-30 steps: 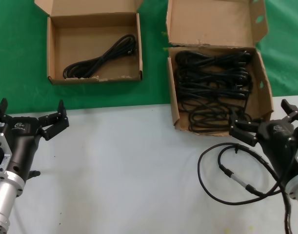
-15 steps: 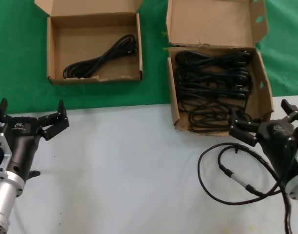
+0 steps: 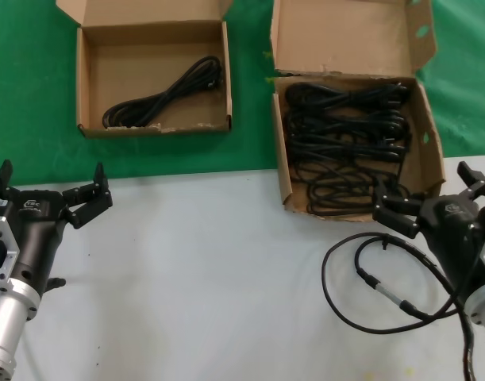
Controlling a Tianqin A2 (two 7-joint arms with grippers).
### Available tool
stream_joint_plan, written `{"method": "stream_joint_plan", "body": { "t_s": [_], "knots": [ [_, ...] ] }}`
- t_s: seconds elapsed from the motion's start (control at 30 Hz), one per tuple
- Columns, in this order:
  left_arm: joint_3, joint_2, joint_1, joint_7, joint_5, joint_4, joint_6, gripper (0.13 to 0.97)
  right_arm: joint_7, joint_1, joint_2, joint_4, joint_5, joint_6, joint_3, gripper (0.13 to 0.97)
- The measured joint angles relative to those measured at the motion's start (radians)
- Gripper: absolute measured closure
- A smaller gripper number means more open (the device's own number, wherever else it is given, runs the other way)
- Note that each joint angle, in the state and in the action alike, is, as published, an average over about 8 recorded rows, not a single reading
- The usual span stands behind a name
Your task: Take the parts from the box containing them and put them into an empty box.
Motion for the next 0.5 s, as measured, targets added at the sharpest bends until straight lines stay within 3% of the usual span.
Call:
{"method": "stream_joint_plan", "body": {
  "t_s": [0.5],
  "knots": [
    [0.0, 0.0, 0.0, 0.0, 0.0, 0.0, 0.0, 0.132, 0.0, 0.0, 0.0, 0.0, 0.0, 0.0, 0.0, 0.129]
  ]
}}
